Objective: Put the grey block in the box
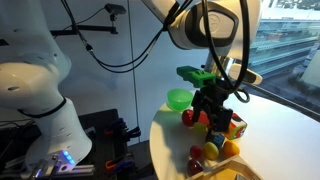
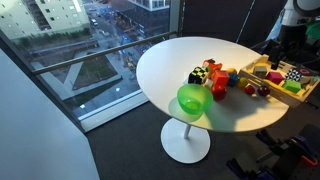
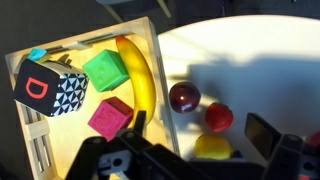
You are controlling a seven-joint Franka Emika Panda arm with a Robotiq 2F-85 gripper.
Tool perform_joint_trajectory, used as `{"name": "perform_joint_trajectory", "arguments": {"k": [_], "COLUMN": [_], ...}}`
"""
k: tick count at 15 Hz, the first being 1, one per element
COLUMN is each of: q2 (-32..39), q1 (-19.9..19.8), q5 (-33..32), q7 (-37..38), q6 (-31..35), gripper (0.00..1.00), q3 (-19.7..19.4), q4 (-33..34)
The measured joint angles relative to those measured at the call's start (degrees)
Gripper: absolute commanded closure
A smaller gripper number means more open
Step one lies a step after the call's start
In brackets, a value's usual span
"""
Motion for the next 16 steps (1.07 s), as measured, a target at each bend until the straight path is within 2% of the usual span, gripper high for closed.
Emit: {"name": "perform_joint_trajectory", "arguments": {"k": [9,16], "q2": [-11.1,-21.2], "q1": [0.4,1.6], "q5": [1.7,4.9], "q7": [-2.8,-5.6], "q6": [-15.2,-15.7], "gripper": [0.00,0.00], "q3": [1.6,1.7], "q4": [-0.1,-2.6]}}
